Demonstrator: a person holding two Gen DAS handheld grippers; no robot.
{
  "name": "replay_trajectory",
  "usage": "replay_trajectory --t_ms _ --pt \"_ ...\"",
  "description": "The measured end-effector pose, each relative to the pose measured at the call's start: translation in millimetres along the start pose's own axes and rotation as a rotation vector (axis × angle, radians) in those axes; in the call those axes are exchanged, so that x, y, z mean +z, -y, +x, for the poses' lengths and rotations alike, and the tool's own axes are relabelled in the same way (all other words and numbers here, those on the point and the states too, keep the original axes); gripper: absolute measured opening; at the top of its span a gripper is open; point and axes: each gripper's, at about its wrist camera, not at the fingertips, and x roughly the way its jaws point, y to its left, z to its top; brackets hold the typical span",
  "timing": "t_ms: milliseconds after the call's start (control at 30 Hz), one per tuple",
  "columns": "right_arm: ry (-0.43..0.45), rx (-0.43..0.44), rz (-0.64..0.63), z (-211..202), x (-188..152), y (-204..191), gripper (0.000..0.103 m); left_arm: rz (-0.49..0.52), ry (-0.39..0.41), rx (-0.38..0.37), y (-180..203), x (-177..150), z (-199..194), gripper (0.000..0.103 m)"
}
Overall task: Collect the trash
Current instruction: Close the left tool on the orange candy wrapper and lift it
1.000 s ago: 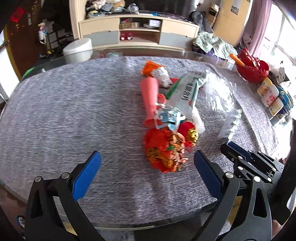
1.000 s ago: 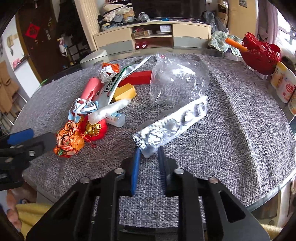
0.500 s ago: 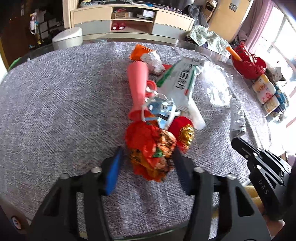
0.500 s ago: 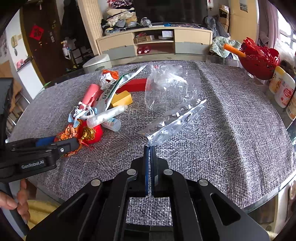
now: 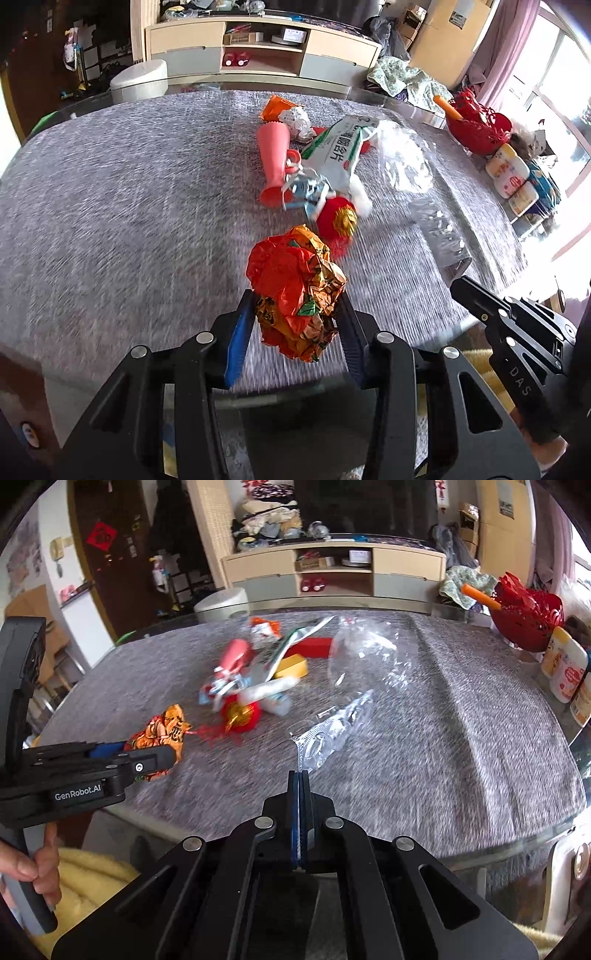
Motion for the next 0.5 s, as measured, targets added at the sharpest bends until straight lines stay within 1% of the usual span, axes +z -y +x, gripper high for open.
replay_trajectory --t_ms 200,500 --pt "-0.008 0.040 -0.031 -34.0 -26.3 -14.9 0.002 0.016 0.012 -0.003 9.0 -37.4 -31.9 0.042" --pt "-0.058 0.103 -0.030 -70.3 -73.6 -29.1 0.002 0.041 -0.010 -0.008 21.5 -97.7 -58.6 0.041"
